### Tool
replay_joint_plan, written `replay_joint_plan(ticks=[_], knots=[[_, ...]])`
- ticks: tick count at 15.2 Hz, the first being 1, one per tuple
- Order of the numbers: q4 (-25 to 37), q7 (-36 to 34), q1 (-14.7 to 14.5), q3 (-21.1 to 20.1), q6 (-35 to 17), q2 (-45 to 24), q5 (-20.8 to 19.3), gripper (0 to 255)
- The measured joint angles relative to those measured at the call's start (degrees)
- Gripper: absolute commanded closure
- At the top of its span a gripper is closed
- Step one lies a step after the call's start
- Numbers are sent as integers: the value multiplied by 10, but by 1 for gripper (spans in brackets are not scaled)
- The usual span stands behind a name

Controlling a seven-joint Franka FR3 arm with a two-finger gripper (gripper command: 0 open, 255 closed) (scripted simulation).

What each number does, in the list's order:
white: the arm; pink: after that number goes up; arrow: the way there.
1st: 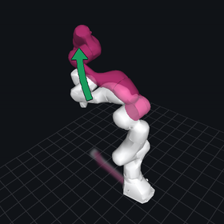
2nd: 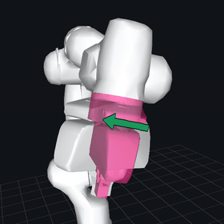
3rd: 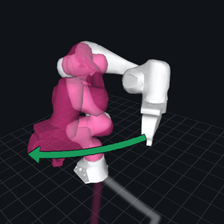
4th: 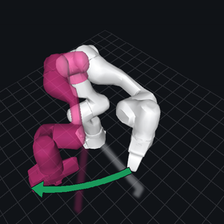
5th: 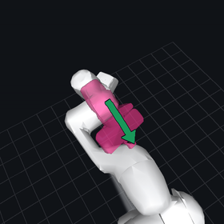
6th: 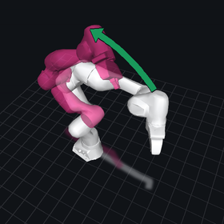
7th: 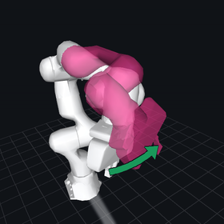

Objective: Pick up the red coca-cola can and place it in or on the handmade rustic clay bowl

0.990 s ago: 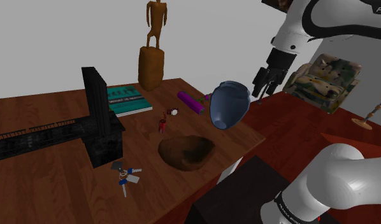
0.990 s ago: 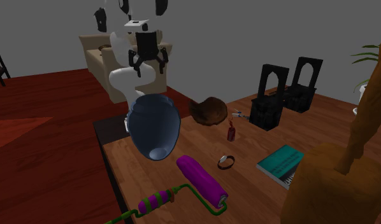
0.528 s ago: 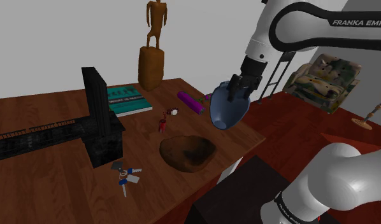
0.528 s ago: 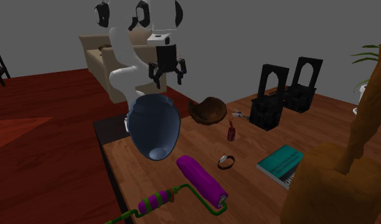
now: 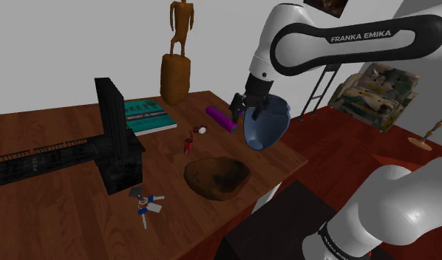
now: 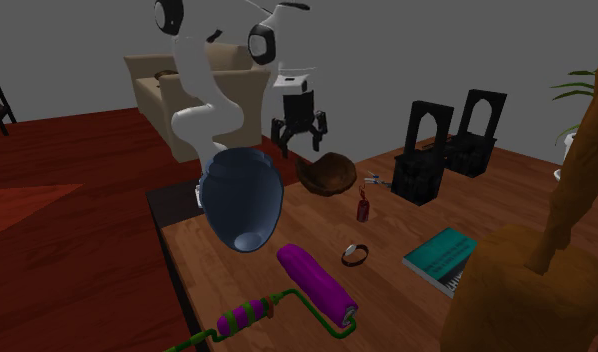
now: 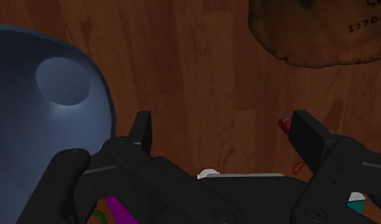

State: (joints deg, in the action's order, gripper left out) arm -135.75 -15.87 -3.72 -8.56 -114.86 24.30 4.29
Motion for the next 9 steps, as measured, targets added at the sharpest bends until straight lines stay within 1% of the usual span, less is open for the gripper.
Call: replay_joint_plan(ticks=[5, 9], knots=[[38, -47, -9, -36, -66, -92, -8, 0], [88, -84, -13, -57, -104, -173, -29, 0]])
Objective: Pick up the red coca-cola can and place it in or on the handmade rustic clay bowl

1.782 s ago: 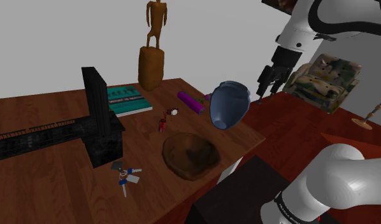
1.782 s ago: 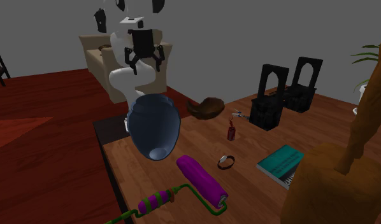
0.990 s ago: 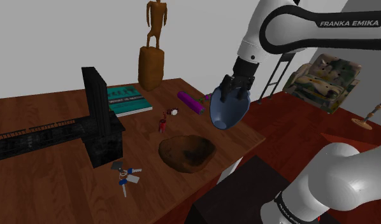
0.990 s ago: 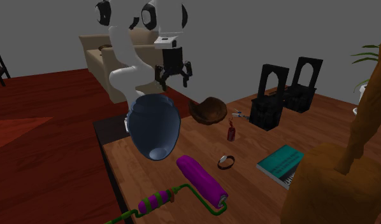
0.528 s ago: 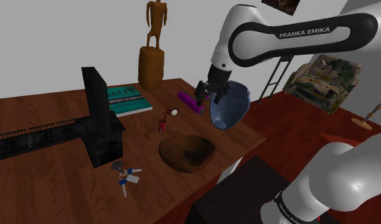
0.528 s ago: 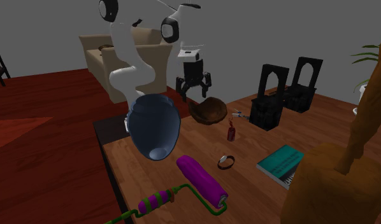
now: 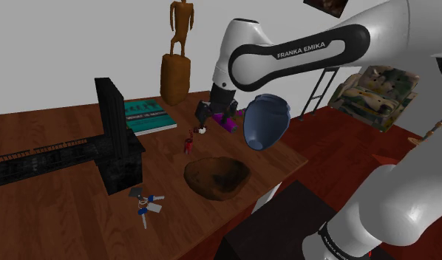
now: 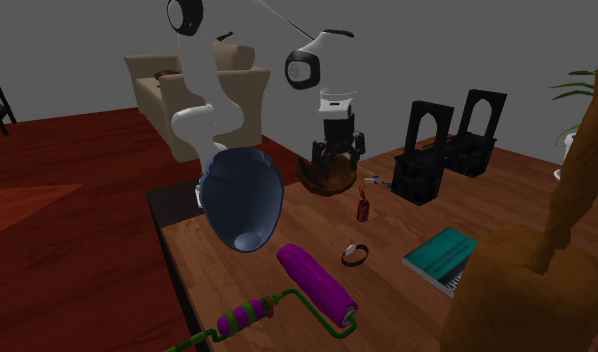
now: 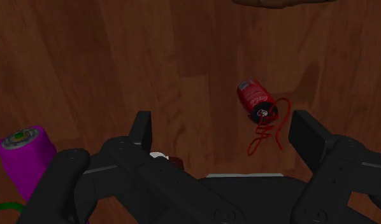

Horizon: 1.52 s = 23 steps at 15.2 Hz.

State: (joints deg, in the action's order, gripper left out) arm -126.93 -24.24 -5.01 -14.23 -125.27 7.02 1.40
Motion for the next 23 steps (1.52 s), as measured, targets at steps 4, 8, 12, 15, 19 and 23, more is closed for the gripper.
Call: replay_joint_plan(ticks=[4, 8, 12, 15, 19, 23], knots=[[65, -45, -10, -17, -31, -91, -34, 0], [94, -69, -18, -21, -50, -137, -55, 0], [87, -78, -21, -20, -78, -159, -65, 0], [85, -82, -22, -19, -91, -172, -71, 0], [85, -82, -22, -19, -94, -173, -71, 0], [85, -82, -22, -19, -94, -173, -71, 255]])
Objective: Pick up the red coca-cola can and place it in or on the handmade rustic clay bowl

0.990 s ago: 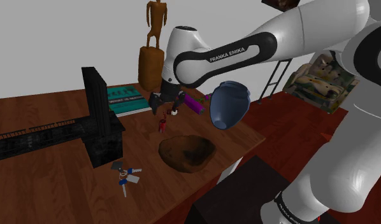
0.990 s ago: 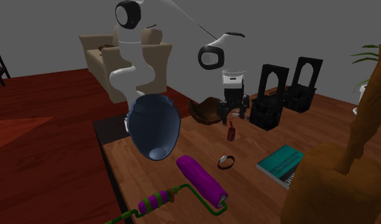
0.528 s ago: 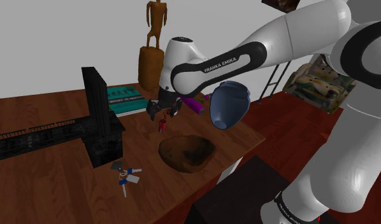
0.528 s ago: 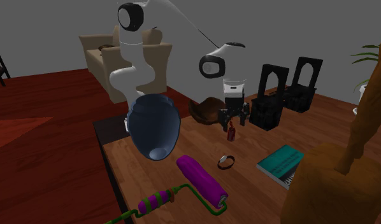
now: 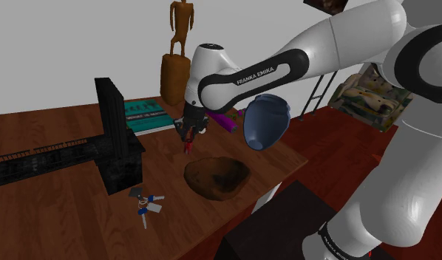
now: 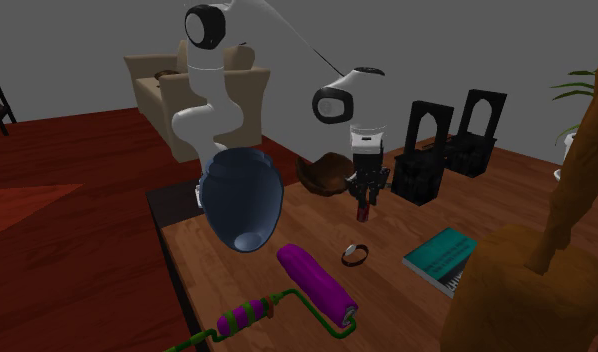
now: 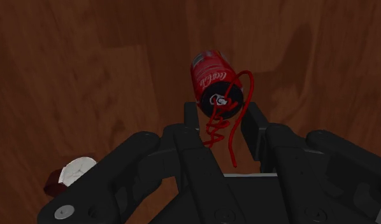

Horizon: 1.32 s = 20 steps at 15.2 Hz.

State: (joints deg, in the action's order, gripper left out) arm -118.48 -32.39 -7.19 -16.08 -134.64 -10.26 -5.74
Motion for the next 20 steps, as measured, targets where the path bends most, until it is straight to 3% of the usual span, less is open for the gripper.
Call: replay_joint_plan(ticks=[9, 20], knots=[[1, 1, 1, 0, 3, 2, 1, 255], [41, 15, 4, -3, 78, 40, 19, 255]])
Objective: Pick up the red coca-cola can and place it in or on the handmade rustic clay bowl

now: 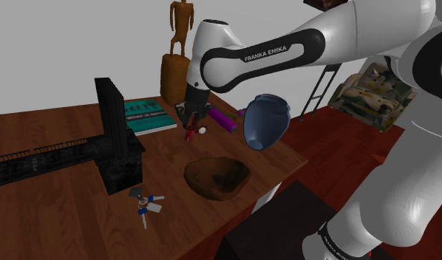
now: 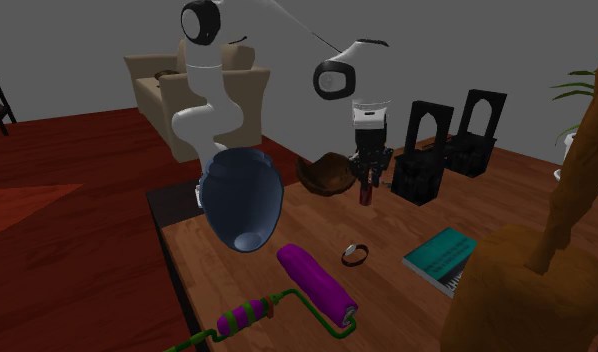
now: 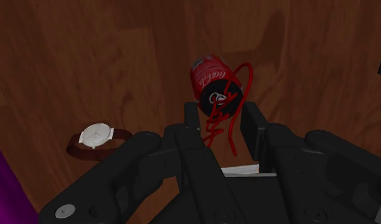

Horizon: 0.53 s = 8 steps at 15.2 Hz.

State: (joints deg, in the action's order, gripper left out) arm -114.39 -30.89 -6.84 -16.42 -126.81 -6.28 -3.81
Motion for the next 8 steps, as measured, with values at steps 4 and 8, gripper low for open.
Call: replay_joint_plan(ticks=[4, 8], knots=[[16, 3, 0, -1, 27, 12, 5, 255], [36, 7, 1, -1, 57, 22, 9, 255]])
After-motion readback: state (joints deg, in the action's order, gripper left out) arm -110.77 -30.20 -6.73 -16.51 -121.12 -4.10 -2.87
